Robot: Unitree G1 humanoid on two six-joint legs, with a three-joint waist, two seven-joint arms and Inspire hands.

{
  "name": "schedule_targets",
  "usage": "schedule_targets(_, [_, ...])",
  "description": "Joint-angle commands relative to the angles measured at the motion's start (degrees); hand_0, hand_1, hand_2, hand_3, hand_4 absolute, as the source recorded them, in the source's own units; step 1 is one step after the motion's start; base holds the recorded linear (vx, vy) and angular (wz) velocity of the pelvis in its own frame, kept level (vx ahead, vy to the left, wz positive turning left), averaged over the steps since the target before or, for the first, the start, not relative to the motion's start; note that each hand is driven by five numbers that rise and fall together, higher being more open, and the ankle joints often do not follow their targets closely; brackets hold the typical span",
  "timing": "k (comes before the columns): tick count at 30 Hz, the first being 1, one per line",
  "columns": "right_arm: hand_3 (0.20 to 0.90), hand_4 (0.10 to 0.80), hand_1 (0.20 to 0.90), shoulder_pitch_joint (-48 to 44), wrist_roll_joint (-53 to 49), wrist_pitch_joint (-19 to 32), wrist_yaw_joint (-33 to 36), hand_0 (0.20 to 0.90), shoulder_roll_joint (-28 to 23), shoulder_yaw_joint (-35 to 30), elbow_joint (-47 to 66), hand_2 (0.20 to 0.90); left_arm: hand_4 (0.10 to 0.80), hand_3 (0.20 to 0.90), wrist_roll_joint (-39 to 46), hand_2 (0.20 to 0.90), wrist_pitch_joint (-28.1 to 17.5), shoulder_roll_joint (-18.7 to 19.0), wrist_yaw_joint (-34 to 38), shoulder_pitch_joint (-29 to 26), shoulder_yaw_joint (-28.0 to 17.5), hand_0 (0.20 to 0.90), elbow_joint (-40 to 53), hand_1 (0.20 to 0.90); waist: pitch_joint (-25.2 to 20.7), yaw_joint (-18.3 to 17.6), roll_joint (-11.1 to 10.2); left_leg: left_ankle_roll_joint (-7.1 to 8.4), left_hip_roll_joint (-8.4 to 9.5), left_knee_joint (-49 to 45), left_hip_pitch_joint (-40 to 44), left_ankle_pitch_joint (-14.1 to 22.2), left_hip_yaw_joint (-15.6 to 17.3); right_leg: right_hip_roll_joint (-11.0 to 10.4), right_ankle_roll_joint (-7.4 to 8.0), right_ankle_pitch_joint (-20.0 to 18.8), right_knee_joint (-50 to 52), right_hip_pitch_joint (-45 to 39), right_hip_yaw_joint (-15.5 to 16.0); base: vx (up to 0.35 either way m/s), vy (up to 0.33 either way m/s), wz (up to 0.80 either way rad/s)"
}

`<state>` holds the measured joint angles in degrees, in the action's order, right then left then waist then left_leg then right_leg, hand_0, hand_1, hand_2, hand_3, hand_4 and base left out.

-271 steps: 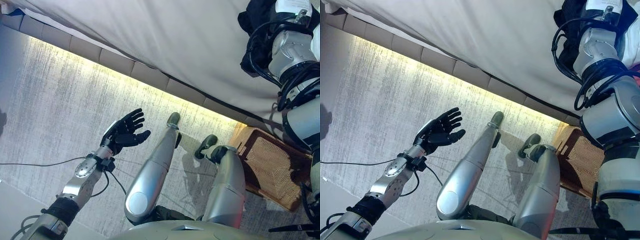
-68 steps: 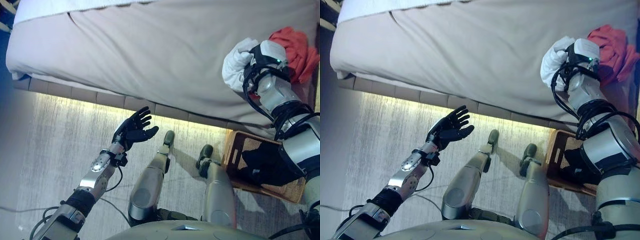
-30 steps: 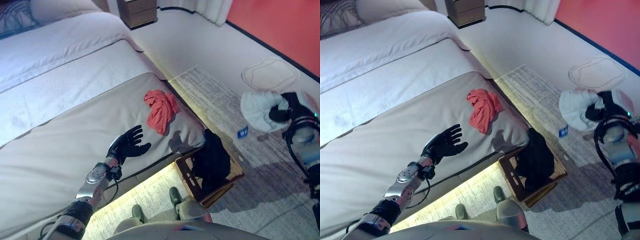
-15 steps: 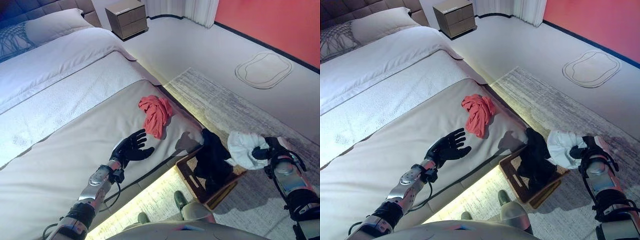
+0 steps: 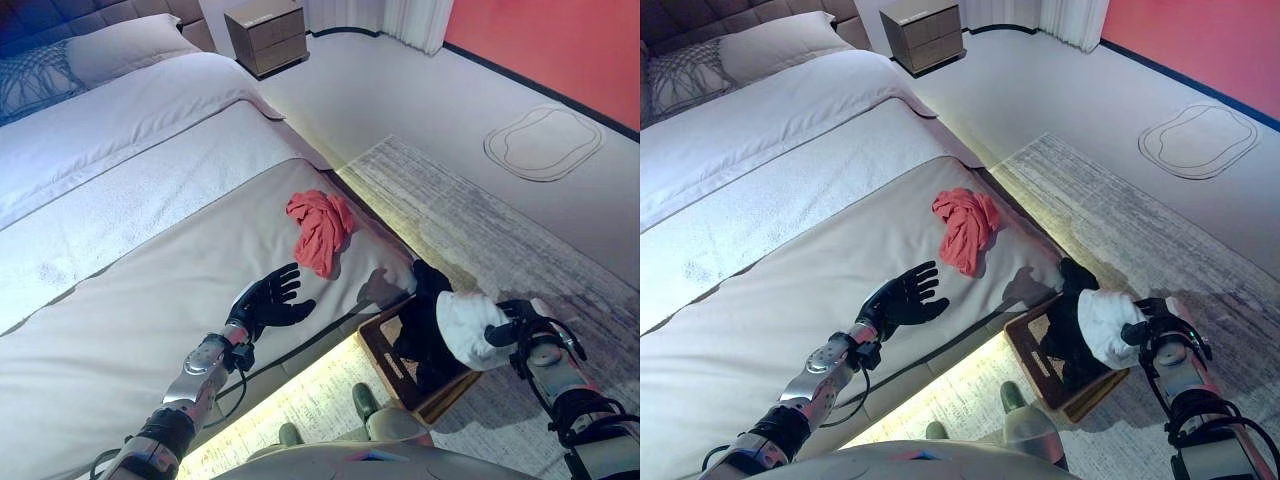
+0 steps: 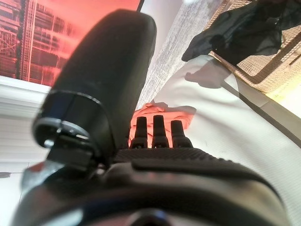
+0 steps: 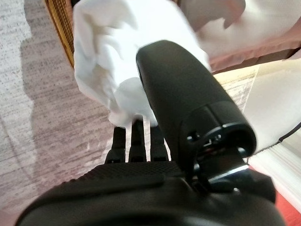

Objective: Pick up the clothes from the bed and place them into the basket

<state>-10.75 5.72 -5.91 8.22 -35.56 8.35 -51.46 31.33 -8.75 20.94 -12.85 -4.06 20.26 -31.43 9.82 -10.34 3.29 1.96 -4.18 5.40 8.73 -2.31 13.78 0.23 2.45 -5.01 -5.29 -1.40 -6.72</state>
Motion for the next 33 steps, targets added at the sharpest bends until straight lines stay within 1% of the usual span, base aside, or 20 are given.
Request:
schedule_targets(1, [0.9, 0.8, 0.9, -5.7, 1.1, 3.6, 3.6, 0.9, -2.6, 0.4, -1.7, 0.9, 0.8, 0.9, 0.1, 0.9, -5.4, 0.5, -0.8, -3.8, 0.5, 0.9, -0.5, 0.9, -2.3, 1.1, -1.7, 0.31, -2.24, -0.7, 0.7, 6.8, -0.5, -4.2, 4.18, 2.8, 3.6, 1.2, 2.9, 0.0, 0.0, 0.0])
schedule_targets(7, [0.9, 0.8, 0.9, -5.1, 1.9, 2.8, 3.4, 0.9, -2.3, 0.6, -2.6, 0.9, 0.8, 0.9, 0.1, 0.9, -5.3, 0.6, -1.2, -3.6, 0.6, 0.9, -0.8, 0.9, -2.3, 1.6, -2.0, 0.33, -2.19, -0.5, 0.6, 6.6, -1.3, -4.3, 4.2, 2.8, 3.5, 1.1, 3.1, -0.003, 0.005, 0.06])
schedule_targets(11, [0.9, 0.8, 0.9, -4.3, 2.1, 3.3, 3.9, 0.9, -2.6, 0.6, -3.0, 0.9, 0.8, 0.9, 0.1, 0.9, -4.7, 1.0, -1.5, -3.4, 0.5, 0.9, -0.3, 0.9, -2.5, 2.1, -2.4, 0.23, -2.18, -0.6, 0.7, 6.5, -2.1, -4.2, 4.1, 3.2, 3.9, 0.6, 3.3, 0.01, -0.005, 0.05])
schedule_targets(13, [0.9, 0.8, 0.9, -4.3, 2.6, 3.5, 4.4, 0.9, -2.9, 0.5, -2.6, 0.9, 0.8, 0.9, 0.2, 0.9, -4.4, 1.1, -1.4, -3.5, 0.5, 0.9, -0.1, 0.9, -2.4, 2.4, -2.6, 0.19, -2.14, -0.7, 0.6, 6.5, -2.5, -4.2, 4.03, 3.3, 4.1, 0.5, 3.5, 0.02, -0.018, 0.05])
schedule_targets(16, [0.9, 0.8, 0.9, -5.7, 2.8, 2.4, 6.5, 0.9, -4.3, 0.9, 0.8, 0.9, 0.8, 0.9, 0.6, 0.9, -4.0, 1.3, -1.0, -3.6, 0.3, 0.9, 0.3, 0.9, -2.3, 2.9, -2.8, 0.14, -2.0, -0.8, 0.5, 6.4, -3.6, -4.2, 3.82, 3.6, 4.4, 0.1, 3.8, 0.031, -0.015, 0.13])
schedule_targets(20, [0.9, 0.8, 0.9, -10.4, 2.3, -1.5, 9.6, 0.9, -6.1, 2.0, 8.6, 0.9, 0.8, 0.9, 1.4, 0.9, -3.6, 1.3, -0.2, -3.1, 0.0, 0.9, 1.0, 0.9, -1.8, 3.9, -2.9, 0.19, -1.82, -1.2, 0.1, 6.3, -5.5, -4.2, 3.22, 4.3, 5.3, 0.0, 4.3, 0.047, 0.001, 0.08])
schedule_targets(23, [0.9, 0.8, 0.9, -14.0, 3.0, -3.1, 10.0, 0.9, -7.8, 2.8, 11.7, 0.9, 0.8, 0.9, 2.1, 0.9, -3.3, 1.4, 0.0, -2.5, -0.6, 0.9, 1.3, 0.9, -1.5, 4.7, -2.9, 0.22, -1.55, -1.4, -0.4, 6.2, -7.0, -4.2, 2.8, 4.7, 5.6, -0.2, 4.9, 0.077, 0.005, 0.1])
schedule_targets(25, [0.9, 0.8, 0.9, -16.3, 3.4, -3.7, 9.6, 0.9, -8.8, 3.7, 12.0, 0.9, 0.8, 0.9, 2.6, 0.9, -3.5, 1.3, -0.4, -2.3, -0.7, 0.9, 1.1, 0.9, -1.3, 5.1, -3.0, 0.26, -1.41, -1.6, -0.7, 6.2, -7.7, -4.2, 2.58, 5.1, 5.8, -0.3, 5.3, 0.09, -0.007, 0.21])
schedule_targets(27, [0.9, 0.8, 0.9, -20.7, 4.5, -4.8, 9.0, 0.9, -10.0, 5.7, 12.2, 0.9, 0.8, 0.9, 3.5, 0.9, -4.2, 1.5, -1.1, -1.9, -0.7, 0.9, 1.4, 0.9, -0.9, 6.3, -3.1, 0.4, -1.27, -2.3, -1.6, 6.3, -8.8, -4.4, 2.17, 5.6, 6.3, 0.0, 6.0, 0.095, -0.02, 0.18])
schedule_targets(30, [0.9, 0.8, 0.9, -26.1, 5.5, -6.0, 7.5, 0.9, -11.8, 8.6, 11.4, 0.9, 0.8, 0.9, 3.3, 0.9, -6.5, 2.4, -0.8, -1.3, -1.1, 0.9, 2.6, 0.9, -0.2, 7.6, -3.0, 0.53, -1.16, -4.1, -3.4, 6.4, -10.0, -4.6, 1.54, 6.9, 8.8, 1.2, 7.2, 0.083, -0.018, 0.18])
schedule_targets(33, [0.9, 0.8, 0.9, -32.1, 4.7, -5.9, 6.9, 0.9, -14.2, 10.7, 9.8, 0.9, 0.8, 0.9, 5.4, 0.9, -7.2, 3.7, -0.7, -1.9, -1.4, 0.9, 5.4, 0.9, 2.8, 9.2, -2.1, 0.49, -0.55, -8.5, -7.8, 6.7, -11.9, -4.9, 0.3, 9.4, 14.8, 5.0, 9.3, -0.047, 0.009, 0.22])
